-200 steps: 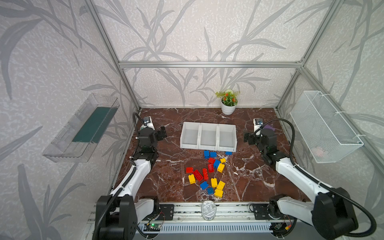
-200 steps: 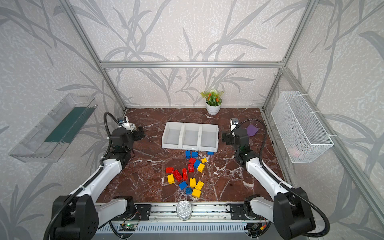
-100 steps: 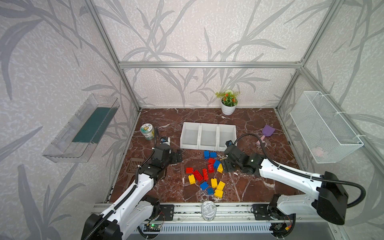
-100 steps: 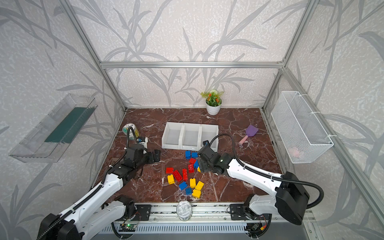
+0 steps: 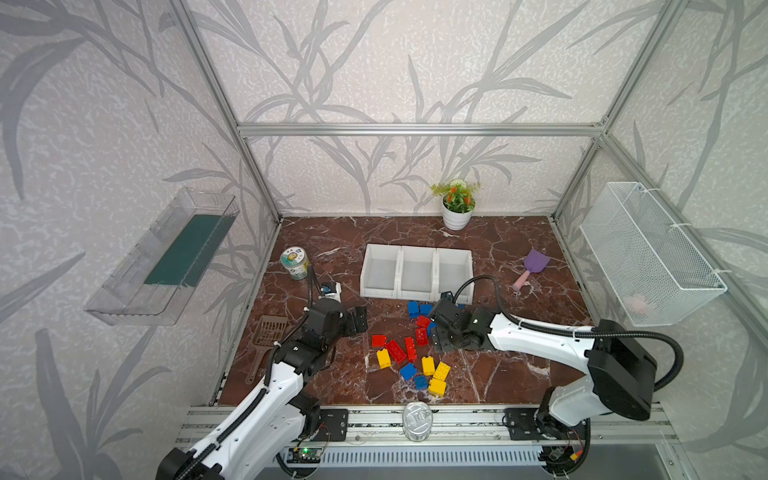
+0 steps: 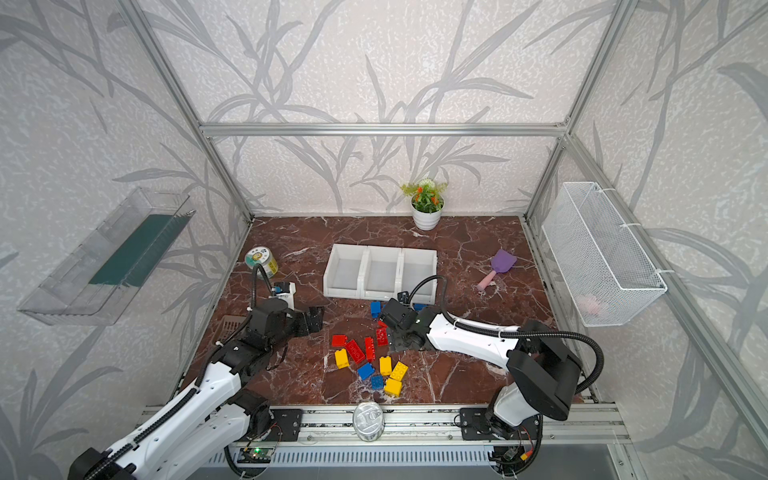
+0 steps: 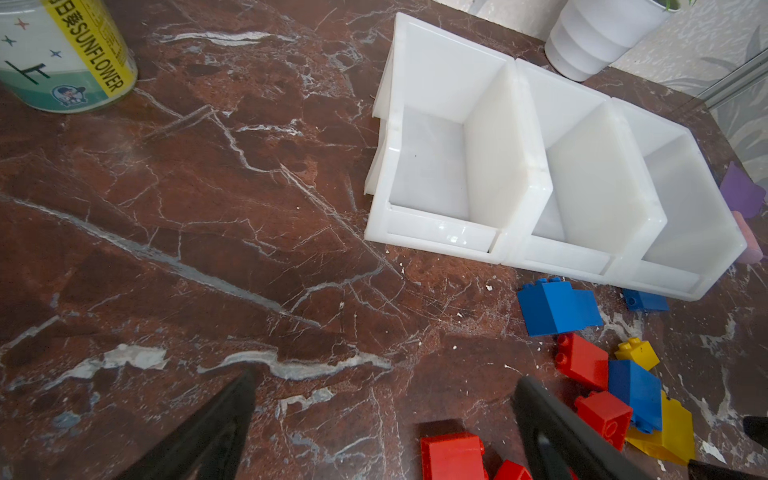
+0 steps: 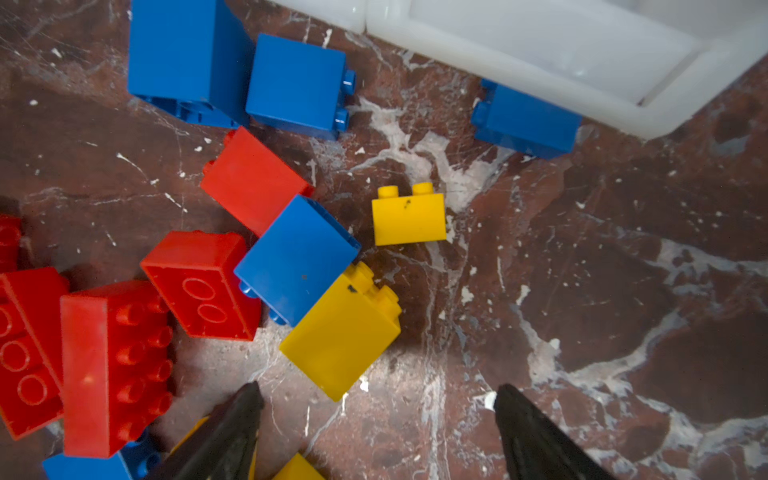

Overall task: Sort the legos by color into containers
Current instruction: 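Close the right gripper on a yellow brick in the pile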

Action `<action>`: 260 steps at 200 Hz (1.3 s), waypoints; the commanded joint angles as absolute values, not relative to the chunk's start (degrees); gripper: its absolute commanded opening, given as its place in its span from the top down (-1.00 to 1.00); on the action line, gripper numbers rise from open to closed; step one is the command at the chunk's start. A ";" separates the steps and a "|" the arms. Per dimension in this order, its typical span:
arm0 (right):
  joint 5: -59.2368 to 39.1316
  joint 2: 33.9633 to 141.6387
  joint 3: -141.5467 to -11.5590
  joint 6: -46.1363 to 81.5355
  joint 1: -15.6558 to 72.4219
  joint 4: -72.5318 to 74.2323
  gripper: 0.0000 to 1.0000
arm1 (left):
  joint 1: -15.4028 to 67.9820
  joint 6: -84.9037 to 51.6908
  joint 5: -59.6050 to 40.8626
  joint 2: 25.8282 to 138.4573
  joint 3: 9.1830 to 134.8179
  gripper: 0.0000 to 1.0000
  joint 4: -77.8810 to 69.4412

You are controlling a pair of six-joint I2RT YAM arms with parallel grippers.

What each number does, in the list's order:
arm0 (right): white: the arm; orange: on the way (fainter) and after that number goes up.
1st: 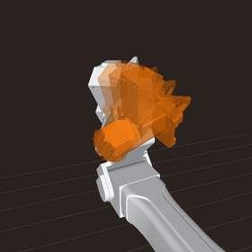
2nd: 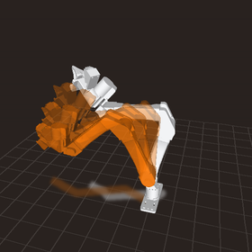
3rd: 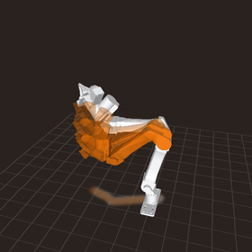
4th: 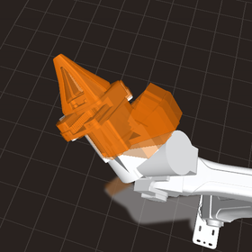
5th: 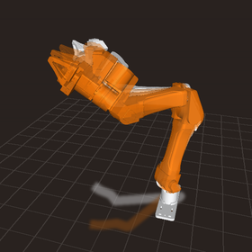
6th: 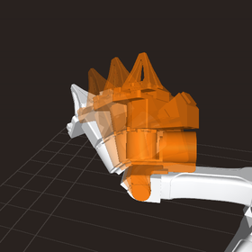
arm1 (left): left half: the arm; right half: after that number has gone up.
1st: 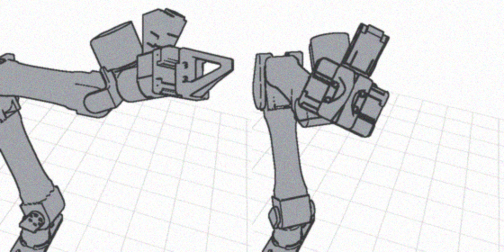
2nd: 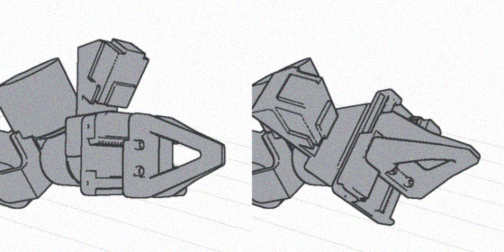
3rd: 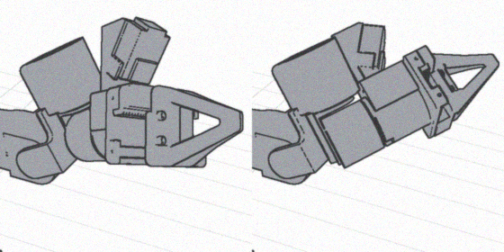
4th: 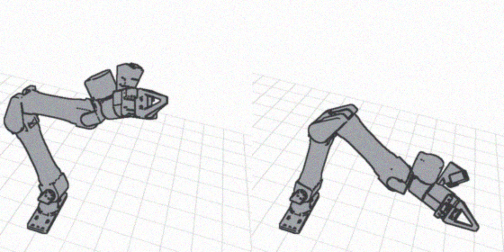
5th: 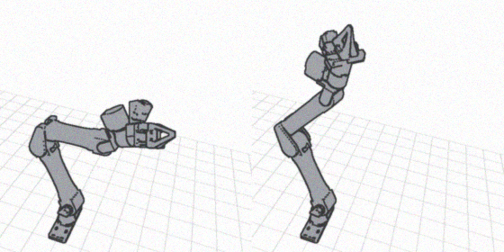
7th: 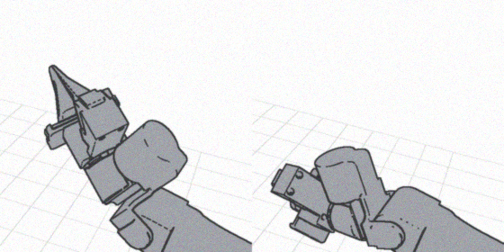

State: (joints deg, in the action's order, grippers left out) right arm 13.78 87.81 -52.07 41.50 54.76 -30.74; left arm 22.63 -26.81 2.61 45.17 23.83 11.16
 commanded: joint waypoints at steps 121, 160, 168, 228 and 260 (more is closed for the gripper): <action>16.34 90.07 -51.59 46.34 51.71 -32.10 -0.49 | 24.81 -29.97 3.43 43.42 21.72 -0.98 11.28; 14.75 88.35 -48.88 45.70 50.50 -29.81 -0.40 | 25.11 -30.39 3.39 43.42 21.39 -0.99 11.02; 14.33 88.17 -48.61 45.06 50.43 -28.91 -0.36 | 25.17 -30.53 3.34 43.37 21.28 -0.98 10.92; 13.01 90.87 -50.10 44.15 50.01 -28.32 0.04 | 25.57 -31.04 3.17 43.60 21.15 -0.98 10.63; 13.61 89.97 -49.10 44.53 50.01 -29.06 0.26 | 25.56 -31.11 3.09 43.69 21.16 -0.98 10.55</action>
